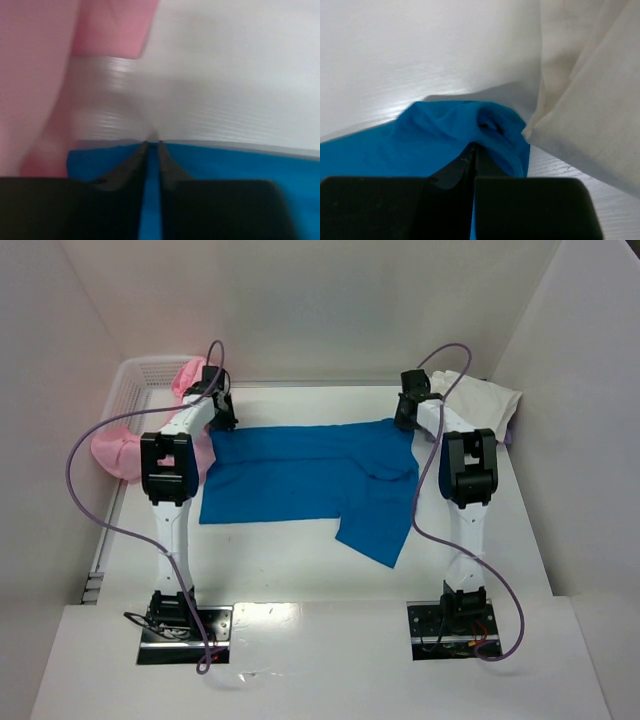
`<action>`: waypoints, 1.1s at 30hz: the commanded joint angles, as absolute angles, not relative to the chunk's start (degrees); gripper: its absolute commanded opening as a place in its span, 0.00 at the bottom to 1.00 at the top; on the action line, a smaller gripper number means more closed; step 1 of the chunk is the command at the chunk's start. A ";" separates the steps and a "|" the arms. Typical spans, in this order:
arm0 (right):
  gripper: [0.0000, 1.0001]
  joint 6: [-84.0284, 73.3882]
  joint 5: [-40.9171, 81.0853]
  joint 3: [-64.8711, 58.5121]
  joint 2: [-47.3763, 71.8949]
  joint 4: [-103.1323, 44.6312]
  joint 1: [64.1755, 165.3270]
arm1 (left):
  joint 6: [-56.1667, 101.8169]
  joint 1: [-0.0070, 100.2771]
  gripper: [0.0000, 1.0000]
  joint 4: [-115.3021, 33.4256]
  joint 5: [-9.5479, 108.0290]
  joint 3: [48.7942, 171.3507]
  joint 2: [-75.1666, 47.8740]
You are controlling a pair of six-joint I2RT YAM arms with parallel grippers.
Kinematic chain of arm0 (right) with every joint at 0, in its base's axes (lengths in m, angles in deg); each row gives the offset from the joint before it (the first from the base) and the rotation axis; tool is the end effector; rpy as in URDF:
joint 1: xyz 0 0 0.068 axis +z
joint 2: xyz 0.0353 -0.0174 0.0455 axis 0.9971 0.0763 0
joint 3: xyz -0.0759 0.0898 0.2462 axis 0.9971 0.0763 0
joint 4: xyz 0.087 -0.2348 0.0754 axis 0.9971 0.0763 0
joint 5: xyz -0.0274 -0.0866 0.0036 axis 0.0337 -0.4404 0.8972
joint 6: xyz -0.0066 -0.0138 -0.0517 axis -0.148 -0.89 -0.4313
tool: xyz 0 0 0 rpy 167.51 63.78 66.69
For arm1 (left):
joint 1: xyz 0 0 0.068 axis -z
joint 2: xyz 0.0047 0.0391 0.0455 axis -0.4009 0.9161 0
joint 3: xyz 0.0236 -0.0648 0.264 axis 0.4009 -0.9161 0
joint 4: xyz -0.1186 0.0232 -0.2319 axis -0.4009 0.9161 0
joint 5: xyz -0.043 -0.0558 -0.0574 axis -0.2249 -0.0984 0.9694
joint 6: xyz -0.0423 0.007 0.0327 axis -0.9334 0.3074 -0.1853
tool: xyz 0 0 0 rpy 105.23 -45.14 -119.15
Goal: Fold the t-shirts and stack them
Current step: Fold the flattened tshirt in 1/3 of the way
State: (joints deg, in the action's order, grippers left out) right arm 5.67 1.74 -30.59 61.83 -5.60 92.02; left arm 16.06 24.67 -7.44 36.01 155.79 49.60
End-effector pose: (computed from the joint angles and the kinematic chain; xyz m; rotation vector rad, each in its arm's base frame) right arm 0.5019 0.0496 0.1676 0.3229 2.4332 -0.0469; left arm 0.5357 -0.0065 0.1708 -0.4091 2.4427 -0.0370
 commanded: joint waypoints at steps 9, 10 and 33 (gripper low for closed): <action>0.12 3.25 8.31 -34.00 44.49 -9.19 91.78 | 22.90 32.25 0.61 -8.51 34.12 156.22 36.47; 0.15 3.25 8.31 -32.15 40.99 -9.19 91.78 | 22.37 32.77 0.63 -8.51 33.51 154.81 33.24; 0.99 16.43 13.40 18.38 3.88 -1.55 91.25 | -1.01 34.36 0.99 0.98 35.88 101.37 -11.35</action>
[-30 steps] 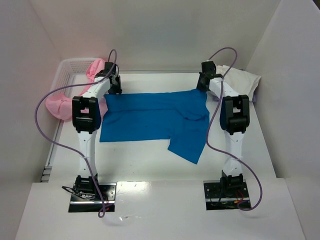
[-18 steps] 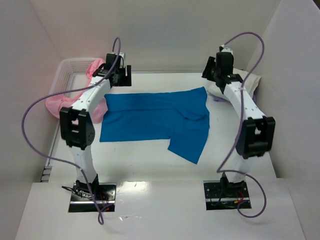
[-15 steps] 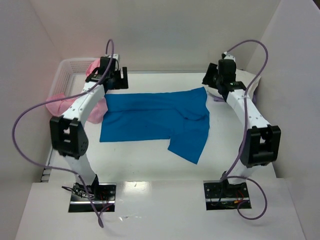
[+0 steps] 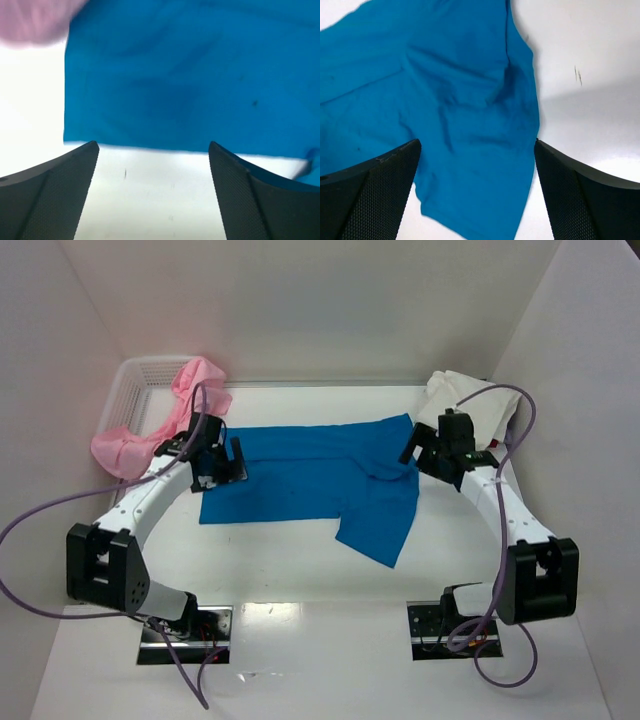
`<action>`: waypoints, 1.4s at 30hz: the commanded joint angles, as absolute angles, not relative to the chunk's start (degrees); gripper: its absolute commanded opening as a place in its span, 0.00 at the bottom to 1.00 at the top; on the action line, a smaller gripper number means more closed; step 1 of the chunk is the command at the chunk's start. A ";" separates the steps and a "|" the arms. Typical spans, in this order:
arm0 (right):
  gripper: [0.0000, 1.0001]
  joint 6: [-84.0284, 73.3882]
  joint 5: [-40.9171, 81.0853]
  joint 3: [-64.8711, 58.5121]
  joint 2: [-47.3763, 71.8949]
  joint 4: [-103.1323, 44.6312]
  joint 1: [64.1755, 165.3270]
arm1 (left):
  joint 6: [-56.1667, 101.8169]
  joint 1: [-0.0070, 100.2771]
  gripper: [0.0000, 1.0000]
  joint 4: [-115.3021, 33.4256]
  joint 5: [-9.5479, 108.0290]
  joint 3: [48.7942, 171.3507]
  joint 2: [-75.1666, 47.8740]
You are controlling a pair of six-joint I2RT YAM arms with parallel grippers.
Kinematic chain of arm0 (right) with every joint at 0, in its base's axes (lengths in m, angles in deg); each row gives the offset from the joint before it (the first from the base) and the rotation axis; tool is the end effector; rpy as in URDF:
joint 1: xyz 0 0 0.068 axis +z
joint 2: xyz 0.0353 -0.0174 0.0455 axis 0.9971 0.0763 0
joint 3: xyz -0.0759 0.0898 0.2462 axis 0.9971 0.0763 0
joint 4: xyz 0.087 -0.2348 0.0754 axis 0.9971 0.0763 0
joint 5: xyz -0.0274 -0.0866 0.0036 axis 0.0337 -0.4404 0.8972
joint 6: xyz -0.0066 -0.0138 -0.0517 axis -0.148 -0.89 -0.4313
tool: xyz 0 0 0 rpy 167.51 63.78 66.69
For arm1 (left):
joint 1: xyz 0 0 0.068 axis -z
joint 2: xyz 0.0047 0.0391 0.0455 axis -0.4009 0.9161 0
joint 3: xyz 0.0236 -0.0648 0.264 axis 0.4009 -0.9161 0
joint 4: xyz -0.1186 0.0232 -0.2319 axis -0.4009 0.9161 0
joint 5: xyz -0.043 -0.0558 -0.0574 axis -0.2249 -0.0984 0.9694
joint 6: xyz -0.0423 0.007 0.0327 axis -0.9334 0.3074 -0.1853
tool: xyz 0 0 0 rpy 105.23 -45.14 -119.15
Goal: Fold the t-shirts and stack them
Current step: Fold the flattened tshirt in 1/3 of the way
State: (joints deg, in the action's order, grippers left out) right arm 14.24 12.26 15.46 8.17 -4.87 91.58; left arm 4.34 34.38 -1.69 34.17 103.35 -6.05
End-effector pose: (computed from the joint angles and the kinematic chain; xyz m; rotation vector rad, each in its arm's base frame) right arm 0.2874 0.0298 0.2658 0.4220 2.3344 0.2701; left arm 0.2982 -0.0522 0.2697 -0.4701 2.4771 -0.1391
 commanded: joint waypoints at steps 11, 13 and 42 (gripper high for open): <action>0.99 17.92 14.47 20.52 4.99 4.51 93.09 | -1.10 34.36 0.99 4.93 30.62 96.88 -6.27; 0.99 17.22 12.89 19.98 7.02 6.62 93.10 | 0.12 33.83 0.99 4.94 29.21 98.45 -4.25; 0.41 18.19 10.69 18.93 24.08 8.39 101.09 | 6.54 23.47 0.99 2.83 28.67 97.84 1.83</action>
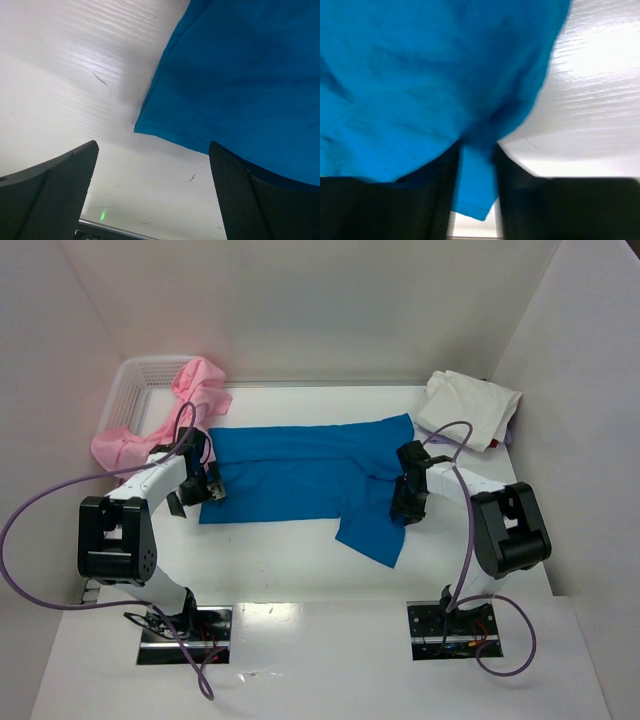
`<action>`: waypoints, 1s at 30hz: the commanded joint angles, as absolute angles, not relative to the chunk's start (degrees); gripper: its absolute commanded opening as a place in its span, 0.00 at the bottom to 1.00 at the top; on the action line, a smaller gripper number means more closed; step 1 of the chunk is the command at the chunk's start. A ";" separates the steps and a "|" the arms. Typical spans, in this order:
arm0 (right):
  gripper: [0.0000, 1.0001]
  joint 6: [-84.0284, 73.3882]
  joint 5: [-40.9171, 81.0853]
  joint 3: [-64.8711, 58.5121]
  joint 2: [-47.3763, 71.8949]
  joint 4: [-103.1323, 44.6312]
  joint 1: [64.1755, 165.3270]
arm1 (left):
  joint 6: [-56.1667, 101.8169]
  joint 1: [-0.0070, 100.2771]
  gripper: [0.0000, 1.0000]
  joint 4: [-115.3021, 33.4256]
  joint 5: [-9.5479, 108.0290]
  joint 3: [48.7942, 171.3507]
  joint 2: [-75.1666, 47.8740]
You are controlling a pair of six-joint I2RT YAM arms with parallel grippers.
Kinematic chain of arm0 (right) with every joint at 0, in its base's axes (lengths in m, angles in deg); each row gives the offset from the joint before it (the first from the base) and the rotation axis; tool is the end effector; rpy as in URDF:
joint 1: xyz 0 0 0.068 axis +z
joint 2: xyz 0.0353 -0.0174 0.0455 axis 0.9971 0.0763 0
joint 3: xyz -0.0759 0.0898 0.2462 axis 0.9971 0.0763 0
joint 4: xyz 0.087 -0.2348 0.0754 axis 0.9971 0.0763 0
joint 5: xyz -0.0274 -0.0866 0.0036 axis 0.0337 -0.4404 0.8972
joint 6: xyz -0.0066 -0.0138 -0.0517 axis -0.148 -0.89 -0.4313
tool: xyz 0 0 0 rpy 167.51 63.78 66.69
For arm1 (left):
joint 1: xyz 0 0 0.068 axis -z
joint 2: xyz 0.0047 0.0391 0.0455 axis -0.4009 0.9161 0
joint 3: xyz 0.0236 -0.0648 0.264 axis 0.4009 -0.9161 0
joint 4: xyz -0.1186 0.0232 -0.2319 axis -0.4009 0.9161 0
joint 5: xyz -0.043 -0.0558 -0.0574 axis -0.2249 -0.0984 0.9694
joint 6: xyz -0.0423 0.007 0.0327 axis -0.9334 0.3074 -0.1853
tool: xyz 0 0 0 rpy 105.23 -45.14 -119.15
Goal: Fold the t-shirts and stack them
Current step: Fold the flattened tshirt in 1/3 of the way
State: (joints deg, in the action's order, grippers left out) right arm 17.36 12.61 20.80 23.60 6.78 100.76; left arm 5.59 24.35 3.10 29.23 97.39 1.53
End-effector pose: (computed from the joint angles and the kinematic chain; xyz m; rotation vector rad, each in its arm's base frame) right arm 0.2701 0.0731 0.1558 0.3665 2.9135 0.1272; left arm 0.2953 0.0036 0.1983 -0.7212 2.7048 0.1721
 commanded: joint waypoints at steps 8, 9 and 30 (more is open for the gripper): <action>0.02 20.11 7.97 18.23 23.38 10.32 101.09 | 6.54 23.46 0.99 2.83 28.67 97.84 1.83; 0.01 20.12 7.96 18.23 22.51 10.32 101.09 | 6.54 22.85 0.99 2.83 28.67 97.84 1.83; 0.00 26.45 0.40 14.71 13.19 18.85 98.19 | 8.39 22.84 0.90 0.99 31.66 97.84 6.13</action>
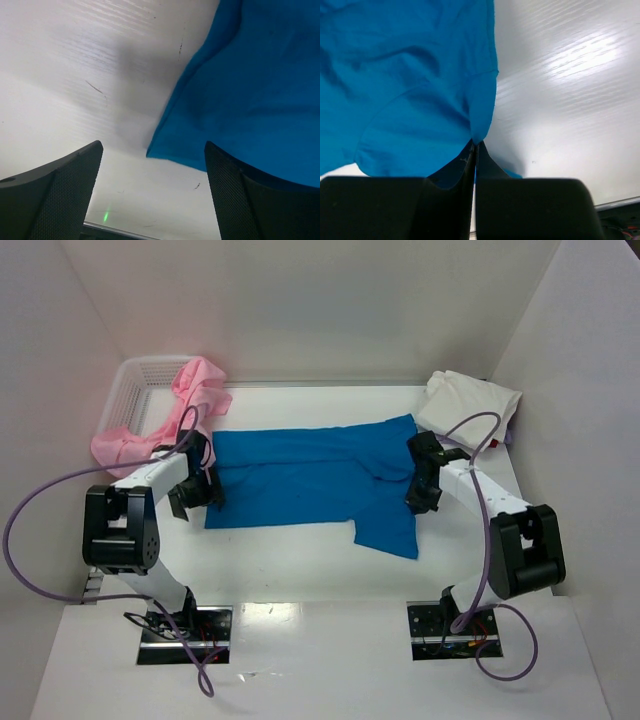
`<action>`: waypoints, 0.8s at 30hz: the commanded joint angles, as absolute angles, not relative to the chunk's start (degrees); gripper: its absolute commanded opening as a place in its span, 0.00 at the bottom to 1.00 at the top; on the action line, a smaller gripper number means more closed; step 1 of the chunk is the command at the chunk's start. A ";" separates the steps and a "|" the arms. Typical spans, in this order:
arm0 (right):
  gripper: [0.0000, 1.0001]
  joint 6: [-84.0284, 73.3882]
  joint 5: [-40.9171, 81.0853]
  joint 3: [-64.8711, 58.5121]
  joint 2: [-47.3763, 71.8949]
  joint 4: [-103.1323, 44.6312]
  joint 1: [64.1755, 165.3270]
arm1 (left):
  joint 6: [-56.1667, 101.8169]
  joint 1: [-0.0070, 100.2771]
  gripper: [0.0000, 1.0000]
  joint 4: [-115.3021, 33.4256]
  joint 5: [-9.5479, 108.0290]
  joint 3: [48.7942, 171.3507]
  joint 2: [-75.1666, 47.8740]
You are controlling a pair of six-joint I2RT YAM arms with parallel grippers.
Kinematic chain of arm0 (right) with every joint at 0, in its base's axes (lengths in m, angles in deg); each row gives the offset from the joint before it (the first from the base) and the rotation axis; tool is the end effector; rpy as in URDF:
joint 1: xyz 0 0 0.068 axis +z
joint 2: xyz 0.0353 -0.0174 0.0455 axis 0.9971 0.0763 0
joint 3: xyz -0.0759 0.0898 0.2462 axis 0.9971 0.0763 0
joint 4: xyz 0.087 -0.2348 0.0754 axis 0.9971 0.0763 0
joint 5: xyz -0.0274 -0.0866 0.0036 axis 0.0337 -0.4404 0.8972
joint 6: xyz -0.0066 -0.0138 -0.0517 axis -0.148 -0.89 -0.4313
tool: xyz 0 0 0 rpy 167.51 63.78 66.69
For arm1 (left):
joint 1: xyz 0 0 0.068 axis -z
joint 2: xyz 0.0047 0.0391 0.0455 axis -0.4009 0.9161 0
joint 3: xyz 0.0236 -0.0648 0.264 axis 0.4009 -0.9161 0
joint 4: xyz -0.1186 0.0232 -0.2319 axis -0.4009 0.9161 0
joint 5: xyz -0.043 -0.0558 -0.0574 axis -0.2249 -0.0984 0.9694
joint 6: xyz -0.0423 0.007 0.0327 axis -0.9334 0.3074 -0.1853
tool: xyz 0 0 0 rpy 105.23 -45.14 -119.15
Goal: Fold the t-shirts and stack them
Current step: Fold the flattened tshirt in 1/3 of the way
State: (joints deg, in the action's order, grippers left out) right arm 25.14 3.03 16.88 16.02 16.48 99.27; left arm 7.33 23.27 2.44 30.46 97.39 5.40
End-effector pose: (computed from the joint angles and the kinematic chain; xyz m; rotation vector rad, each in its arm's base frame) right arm 0.2604 0.0572 0.2033 0.6113 2.7778 -0.0568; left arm 0.3015 0.0085 0.1797 -0.7095 2.7718 0.1765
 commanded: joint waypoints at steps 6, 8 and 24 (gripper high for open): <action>0.00 26.45 0.14 14.62 10.72 18.49 96.87 | 9.53 22.84 0.84 0.36 34.03 97.84 6.84; 0.00 25.83 0.84 15.15 11.33 17.70 96.35 | 10.06 22.84 0.80 0.36 36.39 97.32 7.36; 0.00 25.22 0.84 15.15 11.51 15.95 96.35 | 7.07 31.02 0.75 7.04 36.41 99.60 10.44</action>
